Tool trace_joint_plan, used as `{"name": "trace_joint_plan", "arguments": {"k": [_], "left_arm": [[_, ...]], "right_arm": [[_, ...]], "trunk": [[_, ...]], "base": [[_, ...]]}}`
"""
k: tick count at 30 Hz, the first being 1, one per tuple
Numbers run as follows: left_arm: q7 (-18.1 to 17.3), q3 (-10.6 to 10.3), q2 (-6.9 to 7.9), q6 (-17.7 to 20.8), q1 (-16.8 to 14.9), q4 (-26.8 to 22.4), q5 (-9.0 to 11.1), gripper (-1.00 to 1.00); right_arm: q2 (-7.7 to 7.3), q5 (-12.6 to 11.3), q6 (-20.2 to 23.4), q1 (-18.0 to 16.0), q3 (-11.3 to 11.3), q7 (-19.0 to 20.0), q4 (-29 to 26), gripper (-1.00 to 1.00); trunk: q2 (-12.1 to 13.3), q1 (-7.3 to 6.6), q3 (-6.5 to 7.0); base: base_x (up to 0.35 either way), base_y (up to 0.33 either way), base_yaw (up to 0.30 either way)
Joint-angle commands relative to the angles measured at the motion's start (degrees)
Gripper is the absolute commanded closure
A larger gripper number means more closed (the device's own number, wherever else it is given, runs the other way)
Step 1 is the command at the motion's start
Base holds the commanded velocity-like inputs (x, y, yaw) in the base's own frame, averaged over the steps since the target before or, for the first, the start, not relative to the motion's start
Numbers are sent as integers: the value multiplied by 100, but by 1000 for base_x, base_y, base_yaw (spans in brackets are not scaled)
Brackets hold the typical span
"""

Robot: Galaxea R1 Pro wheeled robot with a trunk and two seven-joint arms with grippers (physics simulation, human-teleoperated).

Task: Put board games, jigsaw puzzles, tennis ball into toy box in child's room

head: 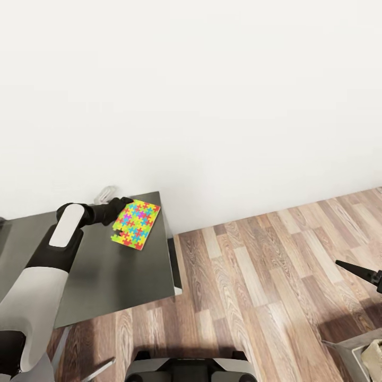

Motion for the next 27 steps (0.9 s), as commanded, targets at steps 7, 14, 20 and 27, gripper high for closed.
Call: {"name": "trace_joint_plan", "arguments": {"k": [7,14,20,27], "left_arm": [[67,-10,-2,24,1,216,50,-100],[67,-11,-4,24,1,219,50,-100],[67,-10,-4,24,1,215,50,-100],[67,-10,-10,24,1,213,50,-100]], "right_arm": [[4,25,20,-4,-5,30,0,-100],[5,25,20,-4,-5,27,0,-100],[5,25,20,-4,-5,27,0,-100],[6,25,20,-3,-5,26,0,-100]], "trunk": [[-4,2,-5],[-4,2,-5],[-4,2,-5],[-4,2,-5]], "base": [[-23,-14,-2],[-33,-32,-1],[-104,-110,0],[-44,-46,0]]}}
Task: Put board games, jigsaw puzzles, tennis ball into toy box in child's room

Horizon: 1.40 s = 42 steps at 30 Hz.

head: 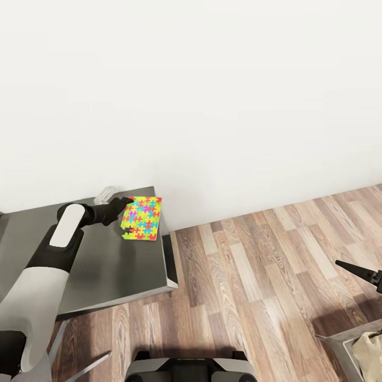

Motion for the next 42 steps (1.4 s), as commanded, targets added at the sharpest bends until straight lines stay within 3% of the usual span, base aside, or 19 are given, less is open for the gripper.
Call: {"name": "trace_joint_plan", "arguments": {"k": [1,20,42], "left_arm": [[66,-10,2,14,0,219,71,-100],[65,-10,-2,14,0,219,71,-100],[64,-10,0,14,0,219,71,-100]], "right_arm": [[-1,25,20,-4,-5,34,0,-100],[-1,30,20,-5,-3,34,7,-100],[-1,29,20,-5,3,34,5,-100]], "trunk": [[-5,2,-6],[-5,2,-6],[-5,2,-6]], "base": [[-17,-18,0],[-5,-5,-99],[0,0,-13]]}}
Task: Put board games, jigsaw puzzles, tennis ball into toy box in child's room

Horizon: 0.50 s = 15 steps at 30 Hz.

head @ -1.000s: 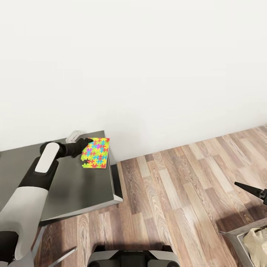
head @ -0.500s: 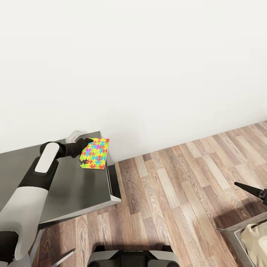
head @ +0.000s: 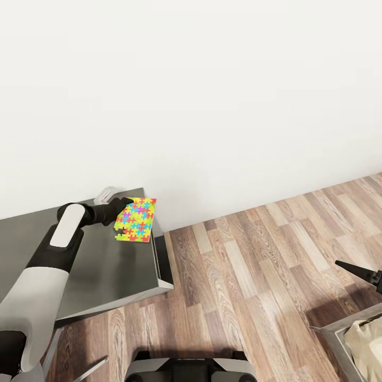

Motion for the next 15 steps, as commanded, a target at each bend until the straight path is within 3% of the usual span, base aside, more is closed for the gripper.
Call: {"name": "trace_joint_plan", "arguments": {"k": [1,15], "left_arm": [[59,-10,2,-10,0,225,131,-100],[47,-10,2,-10,0,225,138,-100]], "right_arm": [[-1,25,20,-4,-5,34,0,-100],[-1,23,20,-4,-9,34,1,-100]], "trunk": [[-4,3,-6],[-4,3,-6]], "base": [[0,0,-1],[0,0,-70]]}}
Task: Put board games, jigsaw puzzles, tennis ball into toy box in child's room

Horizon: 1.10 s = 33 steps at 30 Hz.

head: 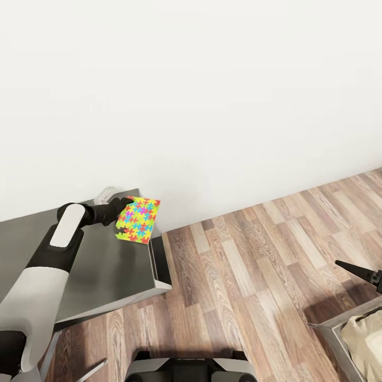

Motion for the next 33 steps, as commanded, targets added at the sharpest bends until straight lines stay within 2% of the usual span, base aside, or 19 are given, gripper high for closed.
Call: {"name": "trace_joint_plan", "arguments": {"k": [1,22,33], "left_arm": [[57,-11,2,-11,1,223,154,-100],[42,-3,19,-11,69,194,156,-100],[39,49,88,-3,155,47,177,-100]], "right_arm": [[-1,26,20,-5,-6,34,-2,-100],[-1,24,20,-5,-3,34,-4,-100],[-1,24,20,-5,11,41,-4,-100]], "trunk": [[-4,3,-6],[-4,3,-6],[-4,3,-6]], "base": [[0,0,-41],[0,0,-9],[0,0,0]]}}
